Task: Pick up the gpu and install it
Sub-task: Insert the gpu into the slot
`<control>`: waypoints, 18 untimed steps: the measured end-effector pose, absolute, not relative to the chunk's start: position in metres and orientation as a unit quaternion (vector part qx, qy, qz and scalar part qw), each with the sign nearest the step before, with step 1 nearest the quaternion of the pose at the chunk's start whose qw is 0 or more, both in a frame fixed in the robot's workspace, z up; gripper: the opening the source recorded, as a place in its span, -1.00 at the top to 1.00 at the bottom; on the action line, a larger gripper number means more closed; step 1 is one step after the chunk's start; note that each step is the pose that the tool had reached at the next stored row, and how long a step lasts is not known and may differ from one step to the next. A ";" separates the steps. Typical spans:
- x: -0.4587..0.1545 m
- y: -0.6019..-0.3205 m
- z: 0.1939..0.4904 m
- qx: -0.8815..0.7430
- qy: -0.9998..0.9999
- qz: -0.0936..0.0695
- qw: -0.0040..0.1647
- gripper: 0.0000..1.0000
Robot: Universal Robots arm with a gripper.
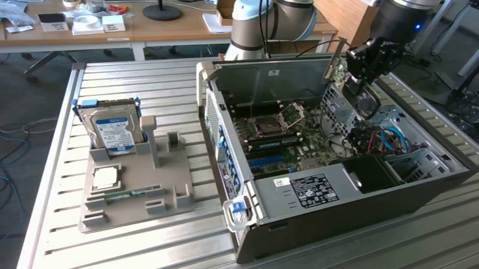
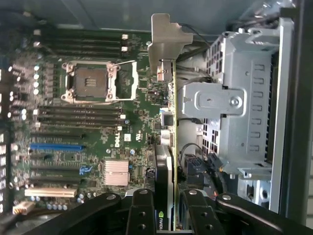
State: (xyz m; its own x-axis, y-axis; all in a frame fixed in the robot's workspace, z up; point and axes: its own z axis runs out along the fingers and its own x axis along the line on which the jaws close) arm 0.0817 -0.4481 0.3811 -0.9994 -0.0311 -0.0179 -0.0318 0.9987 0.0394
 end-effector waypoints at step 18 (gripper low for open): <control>0.082 -0.448 0.379 -0.179 0.984 0.021 0.005 0.46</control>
